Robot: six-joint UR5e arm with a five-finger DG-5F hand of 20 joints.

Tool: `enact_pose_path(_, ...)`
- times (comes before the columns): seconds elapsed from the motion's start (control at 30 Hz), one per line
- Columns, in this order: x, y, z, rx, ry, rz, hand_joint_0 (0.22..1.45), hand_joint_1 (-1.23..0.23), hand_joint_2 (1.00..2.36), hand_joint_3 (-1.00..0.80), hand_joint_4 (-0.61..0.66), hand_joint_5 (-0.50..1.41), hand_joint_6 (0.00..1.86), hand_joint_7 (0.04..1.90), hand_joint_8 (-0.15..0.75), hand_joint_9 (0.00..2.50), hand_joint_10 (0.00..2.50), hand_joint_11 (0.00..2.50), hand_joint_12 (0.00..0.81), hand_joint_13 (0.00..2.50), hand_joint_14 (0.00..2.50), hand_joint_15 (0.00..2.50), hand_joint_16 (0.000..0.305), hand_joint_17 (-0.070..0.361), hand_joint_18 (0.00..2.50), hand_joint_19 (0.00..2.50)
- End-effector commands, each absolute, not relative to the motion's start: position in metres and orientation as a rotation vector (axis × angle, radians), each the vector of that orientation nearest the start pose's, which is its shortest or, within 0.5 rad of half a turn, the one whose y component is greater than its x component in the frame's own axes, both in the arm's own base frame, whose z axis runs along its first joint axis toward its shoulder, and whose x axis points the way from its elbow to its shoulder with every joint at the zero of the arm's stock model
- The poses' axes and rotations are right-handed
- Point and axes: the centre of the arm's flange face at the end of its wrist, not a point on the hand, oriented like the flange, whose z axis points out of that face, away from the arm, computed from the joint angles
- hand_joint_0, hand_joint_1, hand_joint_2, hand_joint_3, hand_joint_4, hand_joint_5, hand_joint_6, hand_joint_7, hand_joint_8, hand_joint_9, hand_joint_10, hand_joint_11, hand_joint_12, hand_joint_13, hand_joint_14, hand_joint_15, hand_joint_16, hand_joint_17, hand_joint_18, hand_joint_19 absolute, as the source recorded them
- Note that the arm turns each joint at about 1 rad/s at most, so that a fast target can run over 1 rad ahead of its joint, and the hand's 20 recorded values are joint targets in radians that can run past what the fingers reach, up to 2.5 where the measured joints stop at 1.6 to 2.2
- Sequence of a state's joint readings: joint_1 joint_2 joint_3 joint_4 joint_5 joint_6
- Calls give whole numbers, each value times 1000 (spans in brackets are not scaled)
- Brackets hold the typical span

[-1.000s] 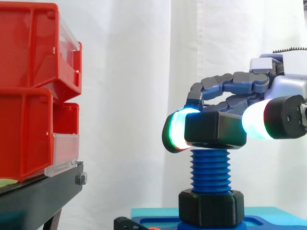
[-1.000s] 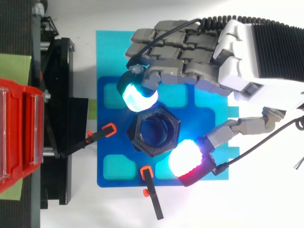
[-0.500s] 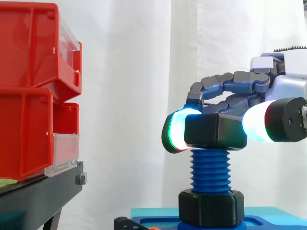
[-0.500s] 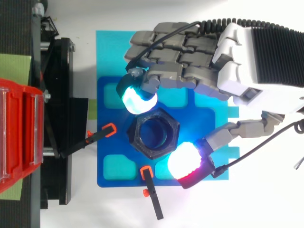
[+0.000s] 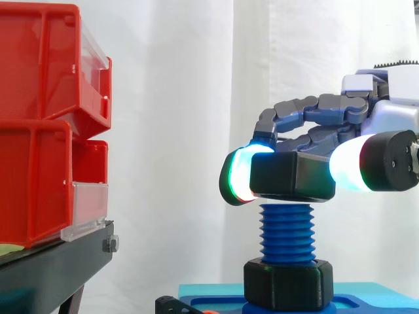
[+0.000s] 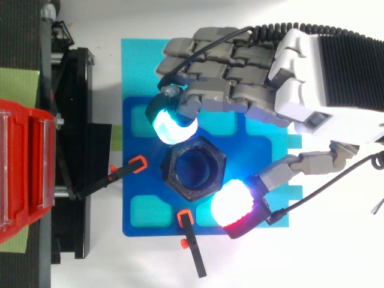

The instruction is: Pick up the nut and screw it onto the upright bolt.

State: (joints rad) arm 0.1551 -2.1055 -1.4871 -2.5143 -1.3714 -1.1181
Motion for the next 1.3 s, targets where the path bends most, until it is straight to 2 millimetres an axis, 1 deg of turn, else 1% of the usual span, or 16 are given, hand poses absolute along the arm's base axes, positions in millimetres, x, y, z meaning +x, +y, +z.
enact_pose_path(0.0,701,-45,265,373,1374,360,524,-642,1000,-500,233,-188,503,1100,301,478,2,58,339,380,0,0,50,112,373,7)
enact_pose_path(0.03,703,-47,253,380,1388,358,523,-643,1000,-500,233,-188,503,1100,302,478,0,58,339,380,0,0,50,112,373,13)
enact_pose_path(0.1,706,-50,240,394,1397,362,524,-642,1000,-500,233,-188,503,1097,302,478,0,57,339,380,0,0,50,112,371,8)
enact_pose_path(0.17,711,-49,246,404,1378,383,523,-643,1000,-500,235,-188,503,1099,302,478,0,63,339,380,0,0,50,112,371,13)
enact_pose_path(0.2,716,-48,256,408,1365,392,524,-642,1000,-500,234,-188,503,1099,301,478,2,65,339,380,0,0,50,111,370,12)
enact_pose_path(0.27,716,-47,265,402,1418,390,524,-641,1000,-500,233,-189,503,1100,301,478,0,58,339,380,0,0,49,111,371,12)
enact_pose_path(0.3,716,-47,265,402,1418,390,523,-642,1000,-500,233,-189,503,1099,301,476,2,61,339,381,0,0,49,111,372,12)
enact_pose_path(0.43,709,-46,261,392,1543,364,523,-643,1000,-500,233,-189,503,1097,303,477,2,56,340,383,0,0,49,111,376,17)
enact_pose_path(0.53,710,-46,265,387,1544,360,524,-642,1000,-500,232,-188,503,1101,301,477,0,62,340,383,0,0,49,110,378,16)
enact_pose_path(0.63,709,-48,263,392,1548,351,523,-643,1000,-500,235,-188,503,1100,303,479,2,64,341,384,0,0,49,110,378,11)
enact_pose_path(0.97,709,-48,262,391,1550,349,523,-642,1000,-500,233,-188,503,1100,302,478,2,64,340,384,0,0,49,110,364,9)
enact_pose_path(1.07,709,-52,262,395,1549,348,522,-642,1000,-500,233,-190,503,1099,303,477,2,67,339,382,0,0,49,110,362,10)
enact_pose_path(1.17,709,-51,262,392,1550,351,512,-647,1000,-500,225,-196,503,1064,298,462,2,51,344,375,0,0,50,112,343,2)
enact_pose_path(1.27,709,-52,262,393,1549,349,490,-665,1000,-500,211,-225,503,955,292,425,0,25,355,340,0,0,53,119,301,0)
